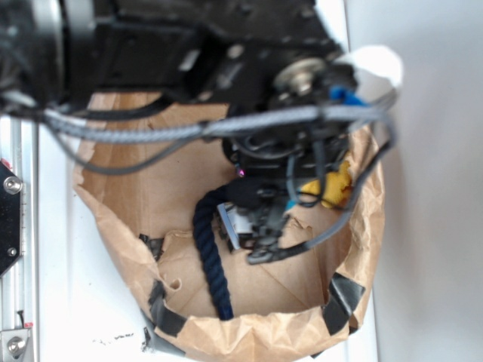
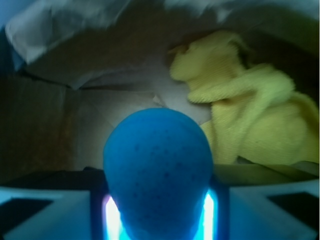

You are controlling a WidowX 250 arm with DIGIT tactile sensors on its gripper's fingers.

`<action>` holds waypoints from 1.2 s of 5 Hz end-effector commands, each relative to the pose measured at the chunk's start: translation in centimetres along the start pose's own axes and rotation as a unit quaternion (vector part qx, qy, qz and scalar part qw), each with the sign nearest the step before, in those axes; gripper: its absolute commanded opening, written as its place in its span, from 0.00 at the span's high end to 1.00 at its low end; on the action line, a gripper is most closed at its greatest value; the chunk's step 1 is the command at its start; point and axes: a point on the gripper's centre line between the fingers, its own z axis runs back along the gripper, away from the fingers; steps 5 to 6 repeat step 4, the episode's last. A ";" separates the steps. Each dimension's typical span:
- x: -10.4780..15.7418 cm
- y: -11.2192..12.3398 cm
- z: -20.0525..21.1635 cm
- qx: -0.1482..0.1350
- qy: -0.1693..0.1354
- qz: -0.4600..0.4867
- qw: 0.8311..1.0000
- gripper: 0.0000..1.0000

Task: Grab the blue ball.

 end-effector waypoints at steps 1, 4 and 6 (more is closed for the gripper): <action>-0.7 0.2 5.9 0.093 0.023 0.064 0.993 1.00; -3.3 -1.7 7.5 0.164 -0.003 0.045 0.985 1.00; -3.3 -1.7 7.5 0.164 -0.003 0.045 0.985 1.00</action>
